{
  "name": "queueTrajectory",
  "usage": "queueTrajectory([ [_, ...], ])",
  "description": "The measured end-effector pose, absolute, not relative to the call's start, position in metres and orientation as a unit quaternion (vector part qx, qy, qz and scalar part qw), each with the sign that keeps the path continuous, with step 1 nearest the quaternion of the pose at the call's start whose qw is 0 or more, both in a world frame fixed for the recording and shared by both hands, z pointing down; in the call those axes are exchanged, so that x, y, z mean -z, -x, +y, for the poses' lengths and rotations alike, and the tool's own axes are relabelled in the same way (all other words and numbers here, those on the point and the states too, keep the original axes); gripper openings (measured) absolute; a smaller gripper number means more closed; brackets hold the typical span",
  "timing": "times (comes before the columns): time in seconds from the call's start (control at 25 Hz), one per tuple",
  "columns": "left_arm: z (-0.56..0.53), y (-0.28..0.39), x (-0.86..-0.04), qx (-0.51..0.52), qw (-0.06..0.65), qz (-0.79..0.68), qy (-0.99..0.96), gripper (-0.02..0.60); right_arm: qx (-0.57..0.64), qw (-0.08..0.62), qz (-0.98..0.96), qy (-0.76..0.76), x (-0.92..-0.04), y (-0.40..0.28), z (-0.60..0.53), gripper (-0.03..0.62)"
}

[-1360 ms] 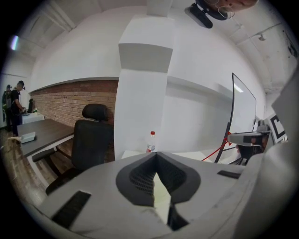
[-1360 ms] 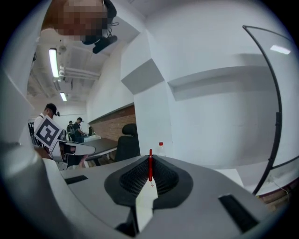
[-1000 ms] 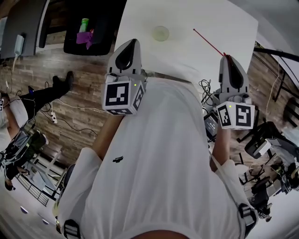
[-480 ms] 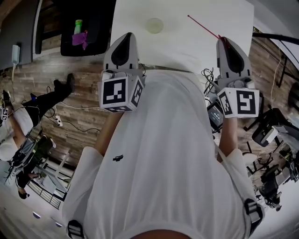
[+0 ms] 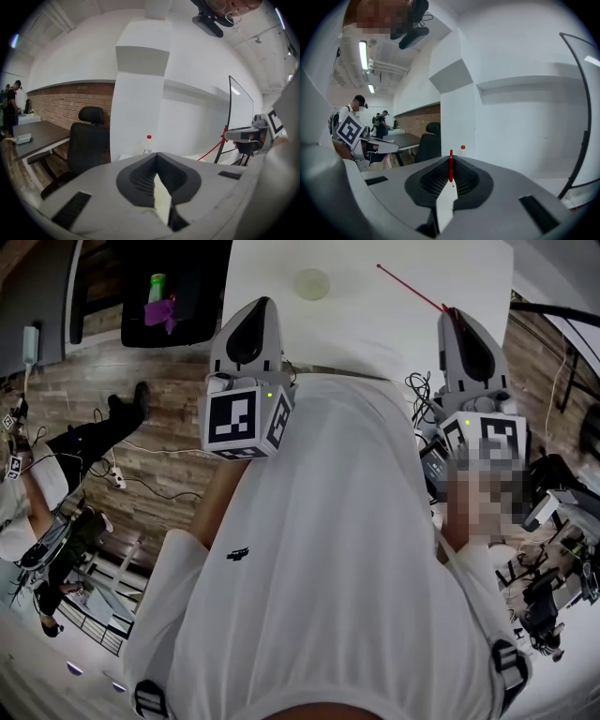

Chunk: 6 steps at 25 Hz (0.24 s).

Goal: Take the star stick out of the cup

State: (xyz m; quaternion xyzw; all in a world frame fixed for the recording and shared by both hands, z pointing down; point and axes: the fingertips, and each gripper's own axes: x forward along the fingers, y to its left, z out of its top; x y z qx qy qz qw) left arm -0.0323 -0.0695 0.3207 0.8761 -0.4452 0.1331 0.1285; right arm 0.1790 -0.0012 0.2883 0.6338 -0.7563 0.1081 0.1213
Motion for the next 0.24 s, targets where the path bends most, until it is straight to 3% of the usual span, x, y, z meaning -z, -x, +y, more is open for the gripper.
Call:
queueTrajectory([
  [0.24,-0.0719,0.0275,-0.3196,-0.133,0.124,-0.442,-0.879,-0.006,-0.107,0.118,-0.760,-0.630,-0.2888,-0.1774,-0.0059,0.018],
])
